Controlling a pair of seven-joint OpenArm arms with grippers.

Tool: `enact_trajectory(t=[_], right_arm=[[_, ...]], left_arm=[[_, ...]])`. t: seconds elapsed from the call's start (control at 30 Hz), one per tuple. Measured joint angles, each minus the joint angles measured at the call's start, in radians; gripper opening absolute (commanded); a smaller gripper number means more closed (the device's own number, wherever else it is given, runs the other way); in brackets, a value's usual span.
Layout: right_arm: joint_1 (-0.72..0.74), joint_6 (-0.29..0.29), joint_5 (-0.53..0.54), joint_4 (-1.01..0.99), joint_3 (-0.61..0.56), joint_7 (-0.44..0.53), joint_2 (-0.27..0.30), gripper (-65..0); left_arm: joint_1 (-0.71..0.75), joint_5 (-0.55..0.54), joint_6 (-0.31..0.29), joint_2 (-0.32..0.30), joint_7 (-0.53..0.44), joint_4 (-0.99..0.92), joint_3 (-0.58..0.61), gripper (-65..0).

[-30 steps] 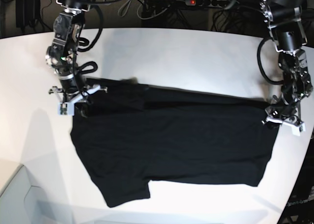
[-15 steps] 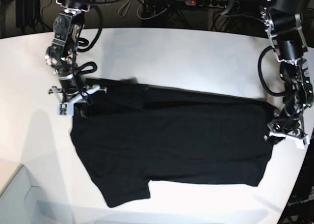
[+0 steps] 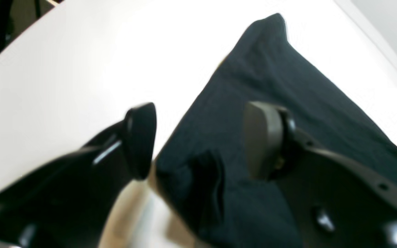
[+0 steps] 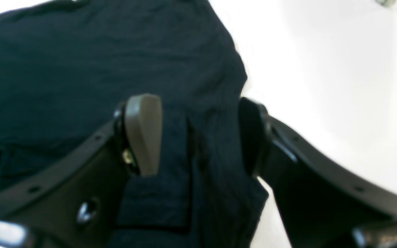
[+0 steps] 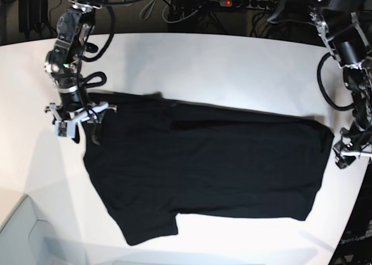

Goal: Layout the t-shirt on the table in an organized manner, then fold the t-shirt properly
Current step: 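Lower the folded edge onto the shirt and adjust both grippers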

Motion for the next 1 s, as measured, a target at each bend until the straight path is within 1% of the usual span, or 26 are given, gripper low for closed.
enact_trajectory(t=[0.1,0.23,0.33,0.4,0.47,0.53,0.63,0.73,1.0], right_arm=[[-0.035,0.0,0.004,0.031,0.001,0.002,-0.001,-28.1],[-0.063,0.0,0.003,0.043,0.003,-0.001,-0.007,-28.1],[-0.063,0.0,0.003,0.045,0.002,0.0,-0.013,-28.1],[-0.069,0.0,0.003,0.046,0.002,0.003,-0.012,-28.1],[-0.077,0.0,0.003,0.047,0.003,0.002,-0.012,-28.1],[-0.079,0.0,0.003,0.047,0.002,0.0,-0.012,-28.1],[-0.076,0.0,0.003,0.047,0.002,0.002,-0.012,-28.1],[-0.077,0.0,0.003,0.046,0.003,-0.005,-0.012,-28.1],[-0.104,0.0,0.003,0.048,0.002,0.002,-0.012,-28.1]], left_arm=[[0.071,0.002,-0.002,-0.001,0.005,0.05,-0.029,-24.7],[0.148,0.009,0.002,0.003,0.017,0.049,-0.036,-25.0],[0.176,0.002,-0.001,-0.001,0.014,0.048,-0.035,-25.0],[0.182,0.003,-0.002,-0.02,-0.024,0.029,-0.029,-25.0],[0.18,0.0,-0.001,-0.029,-0.072,-0.007,-0.03,-25.0],[0.169,0.005,0.001,-0.026,-0.075,-0.056,-0.029,-25.0],[0.133,0.008,0.01,-0.026,-0.089,-0.115,0.056,-25.0],[0.074,0.0,-0.002,-0.021,-0.085,-0.139,0.121,-25.0],[0.05,0.002,0.0,-0.02,-0.082,-0.147,0.128,-25.0]])
